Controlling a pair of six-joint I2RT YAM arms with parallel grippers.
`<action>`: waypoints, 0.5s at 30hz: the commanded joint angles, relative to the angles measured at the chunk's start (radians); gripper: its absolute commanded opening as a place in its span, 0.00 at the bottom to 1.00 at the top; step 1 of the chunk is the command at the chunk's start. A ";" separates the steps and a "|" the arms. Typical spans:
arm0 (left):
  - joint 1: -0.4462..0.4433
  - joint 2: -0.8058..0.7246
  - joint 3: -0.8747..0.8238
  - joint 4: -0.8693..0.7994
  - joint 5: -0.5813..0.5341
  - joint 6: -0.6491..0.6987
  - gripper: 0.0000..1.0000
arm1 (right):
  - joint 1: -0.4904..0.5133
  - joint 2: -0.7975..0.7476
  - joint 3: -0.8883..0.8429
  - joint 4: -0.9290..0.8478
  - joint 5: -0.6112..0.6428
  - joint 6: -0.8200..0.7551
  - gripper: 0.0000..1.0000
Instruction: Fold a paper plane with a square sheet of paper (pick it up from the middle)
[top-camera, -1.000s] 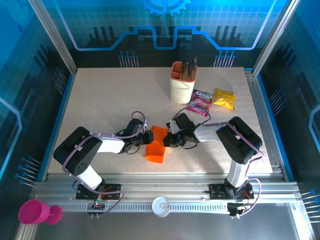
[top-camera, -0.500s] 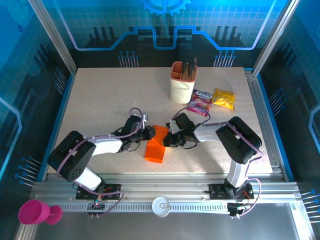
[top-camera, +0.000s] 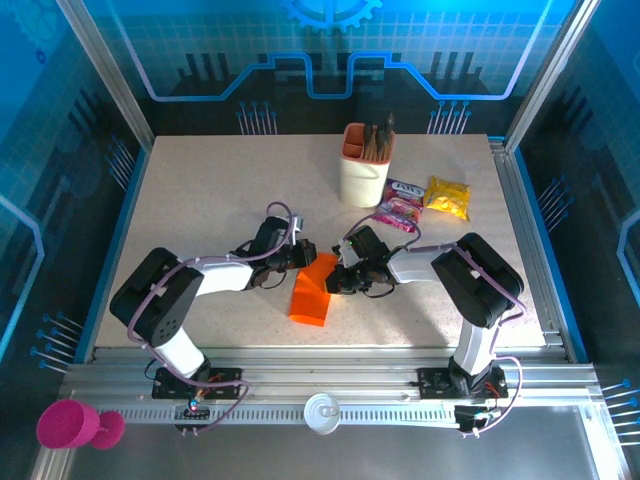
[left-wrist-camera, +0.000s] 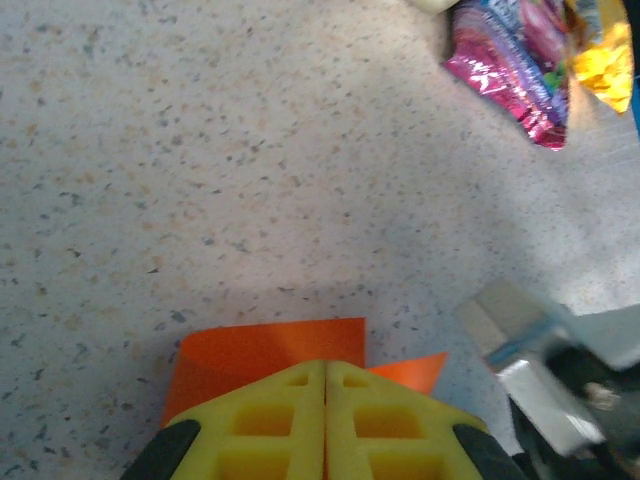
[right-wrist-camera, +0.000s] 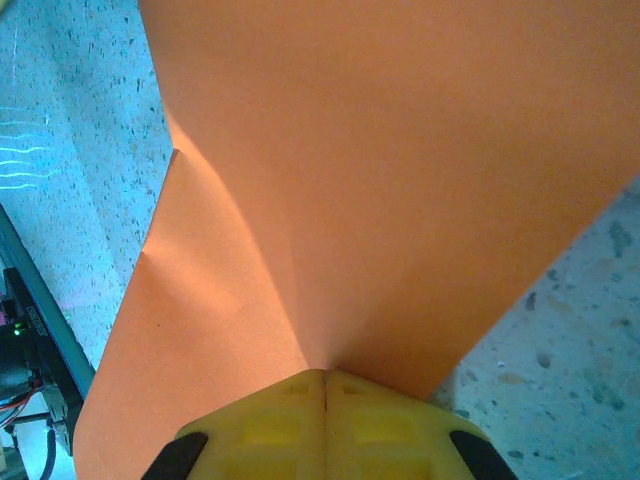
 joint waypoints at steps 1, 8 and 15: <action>0.020 0.031 0.014 0.021 0.001 0.024 0.07 | 0.032 0.083 -0.020 -0.034 0.077 -0.018 0.00; 0.052 0.114 0.000 0.076 -0.028 0.018 0.07 | 0.040 0.095 -0.007 -0.041 0.077 -0.022 0.00; 0.059 0.131 -0.053 0.120 -0.026 0.006 0.06 | 0.042 0.095 -0.010 -0.050 0.085 -0.023 0.00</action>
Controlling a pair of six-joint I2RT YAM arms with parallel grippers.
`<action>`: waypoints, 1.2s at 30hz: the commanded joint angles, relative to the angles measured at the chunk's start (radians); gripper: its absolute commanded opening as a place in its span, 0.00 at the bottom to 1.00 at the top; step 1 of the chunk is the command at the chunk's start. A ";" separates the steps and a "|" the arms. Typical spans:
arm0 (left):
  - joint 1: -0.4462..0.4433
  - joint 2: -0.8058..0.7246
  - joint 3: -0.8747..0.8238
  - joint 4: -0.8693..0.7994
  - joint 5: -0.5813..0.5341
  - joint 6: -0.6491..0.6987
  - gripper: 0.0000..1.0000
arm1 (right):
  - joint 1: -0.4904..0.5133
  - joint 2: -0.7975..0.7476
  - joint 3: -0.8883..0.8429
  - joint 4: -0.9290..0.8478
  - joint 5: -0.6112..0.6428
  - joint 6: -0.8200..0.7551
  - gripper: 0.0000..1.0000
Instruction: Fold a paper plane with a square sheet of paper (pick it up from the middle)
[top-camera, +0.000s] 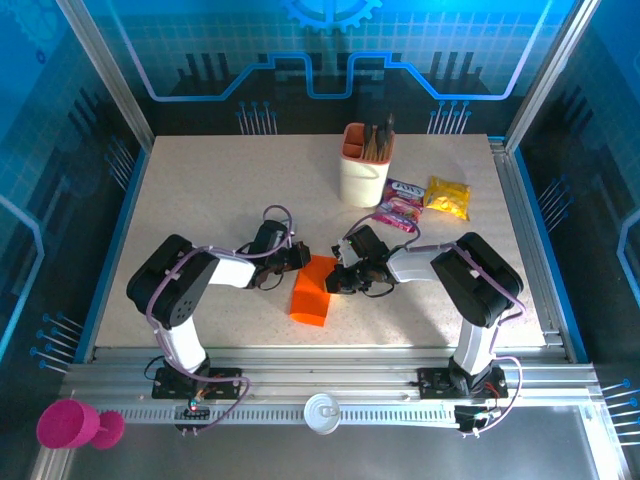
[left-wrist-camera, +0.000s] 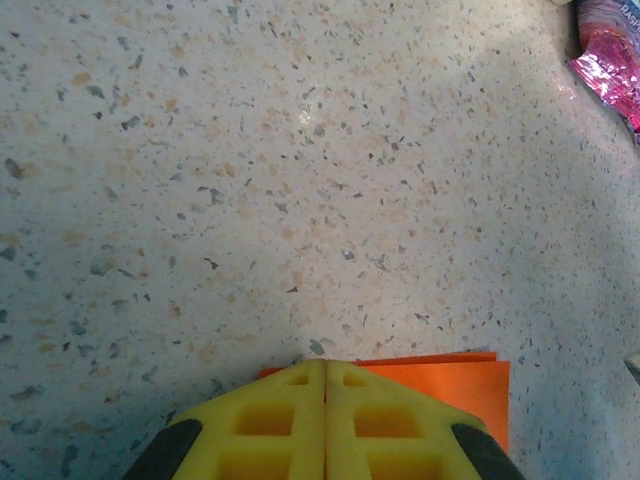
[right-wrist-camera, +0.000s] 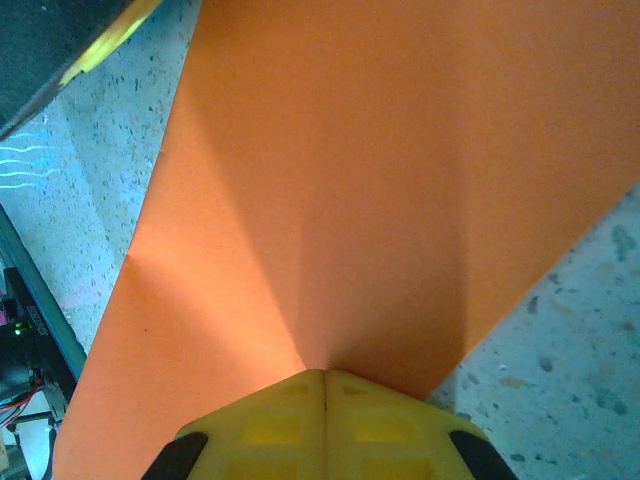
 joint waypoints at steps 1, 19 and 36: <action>0.010 -0.014 -0.037 0.014 -0.015 0.010 0.06 | 0.041 0.089 -0.021 -0.038 0.091 -0.022 0.00; -0.153 -0.545 -0.220 -0.245 0.059 -0.027 0.10 | 0.043 0.102 -0.020 -0.049 0.116 -0.019 0.00; -0.249 -0.540 -0.392 -0.171 0.035 -0.109 0.07 | 0.046 0.110 -0.017 -0.048 0.118 -0.016 0.00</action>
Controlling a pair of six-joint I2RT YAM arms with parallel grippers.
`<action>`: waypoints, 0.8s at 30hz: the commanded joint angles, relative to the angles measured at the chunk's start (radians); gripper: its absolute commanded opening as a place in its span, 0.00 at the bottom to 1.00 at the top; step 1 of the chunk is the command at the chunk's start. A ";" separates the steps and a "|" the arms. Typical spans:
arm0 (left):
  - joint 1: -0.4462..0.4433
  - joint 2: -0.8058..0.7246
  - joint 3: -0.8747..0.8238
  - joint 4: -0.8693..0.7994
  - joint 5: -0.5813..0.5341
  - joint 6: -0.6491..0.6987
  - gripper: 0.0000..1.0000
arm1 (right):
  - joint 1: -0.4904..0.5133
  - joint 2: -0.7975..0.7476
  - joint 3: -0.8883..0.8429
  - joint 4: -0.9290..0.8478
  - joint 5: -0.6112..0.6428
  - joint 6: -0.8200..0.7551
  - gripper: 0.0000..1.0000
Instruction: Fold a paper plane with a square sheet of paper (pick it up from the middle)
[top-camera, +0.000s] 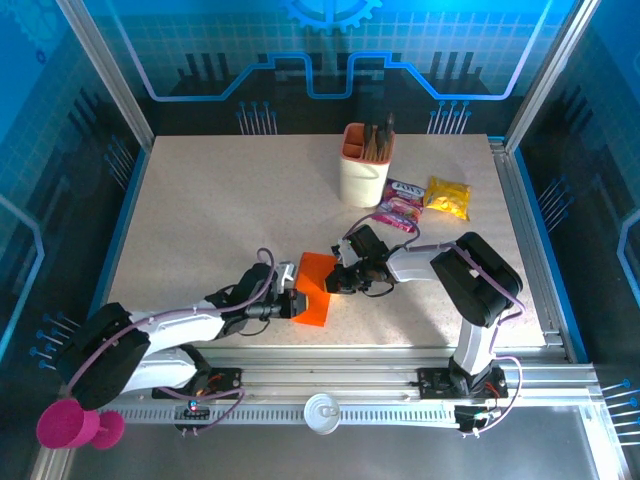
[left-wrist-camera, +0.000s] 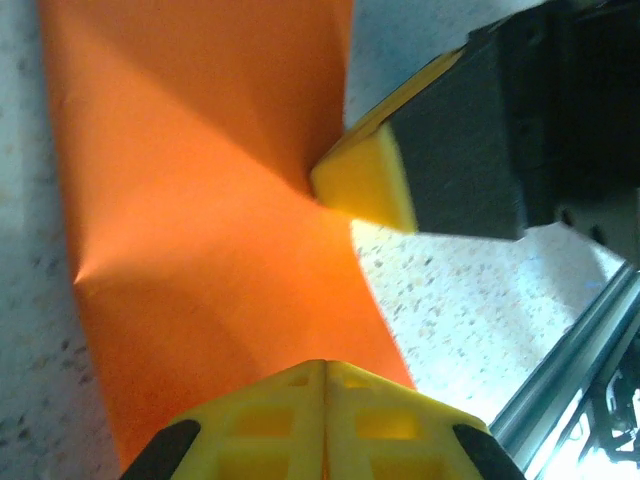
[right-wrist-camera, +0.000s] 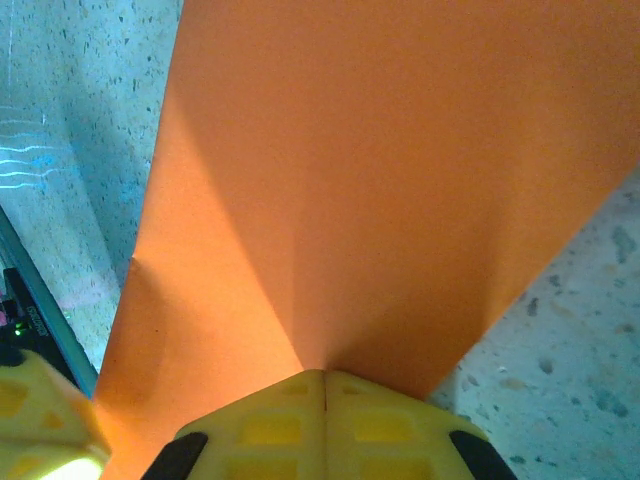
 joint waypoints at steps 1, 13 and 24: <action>-0.009 0.013 -0.046 0.035 -0.013 -0.031 0.07 | 0.046 0.104 -0.022 -0.038 0.119 -0.017 0.00; -0.013 0.052 -0.154 0.112 -0.062 -0.062 0.06 | 0.051 0.117 -0.012 -0.041 0.115 -0.020 0.00; -0.055 -0.163 -0.104 -0.020 -0.094 -0.134 0.09 | 0.030 0.117 0.096 -0.201 0.171 -0.176 0.00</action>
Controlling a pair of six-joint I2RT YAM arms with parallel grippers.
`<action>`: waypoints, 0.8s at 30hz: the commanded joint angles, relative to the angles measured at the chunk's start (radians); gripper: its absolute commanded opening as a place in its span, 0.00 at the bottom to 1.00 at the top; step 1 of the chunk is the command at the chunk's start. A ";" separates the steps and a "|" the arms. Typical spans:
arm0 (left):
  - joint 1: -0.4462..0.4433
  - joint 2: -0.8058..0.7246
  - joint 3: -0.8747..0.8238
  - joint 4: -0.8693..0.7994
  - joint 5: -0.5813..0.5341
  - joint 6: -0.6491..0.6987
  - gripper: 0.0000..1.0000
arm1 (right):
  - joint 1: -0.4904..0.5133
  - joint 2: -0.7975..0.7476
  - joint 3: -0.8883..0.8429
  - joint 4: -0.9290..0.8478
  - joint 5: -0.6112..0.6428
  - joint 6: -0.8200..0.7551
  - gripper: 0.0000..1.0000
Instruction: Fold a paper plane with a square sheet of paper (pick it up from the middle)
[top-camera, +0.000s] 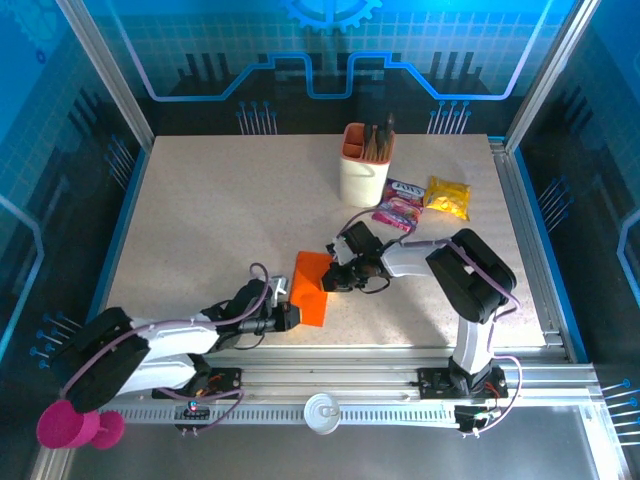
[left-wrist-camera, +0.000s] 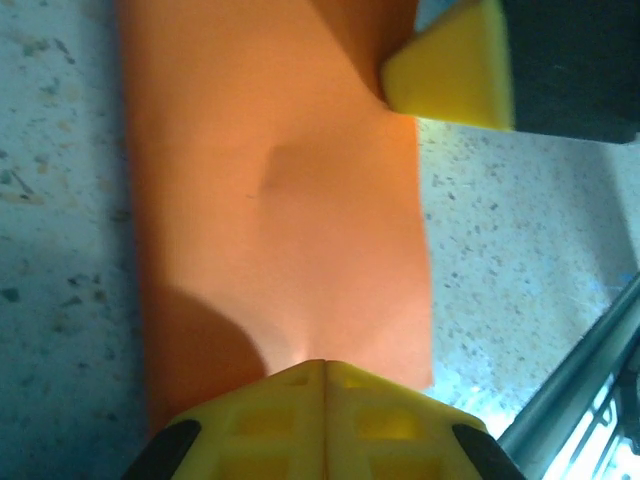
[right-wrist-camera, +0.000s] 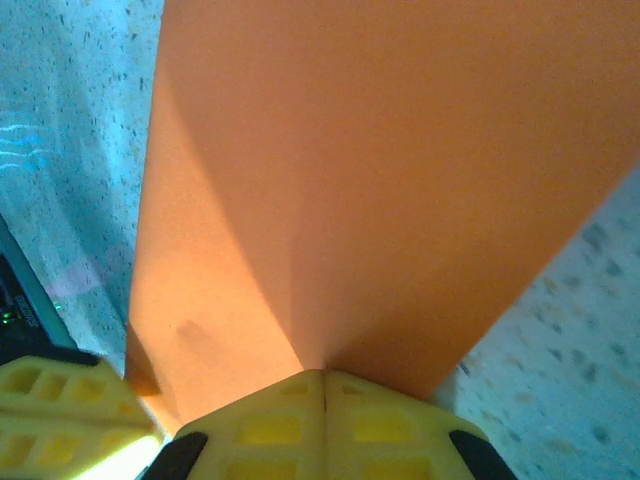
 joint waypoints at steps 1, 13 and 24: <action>-0.006 -0.129 0.051 -0.134 -0.069 -0.026 0.10 | 0.017 0.072 0.014 -0.119 0.169 -0.126 0.00; 0.286 0.096 0.363 -0.167 0.087 0.123 0.12 | -0.018 0.096 0.067 -0.180 0.144 -0.235 0.00; 0.321 0.416 0.543 -0.146 0.152 0.224 0.09 | -0.020 0.084 0.055 -0.174 0.139 -0.235 0.00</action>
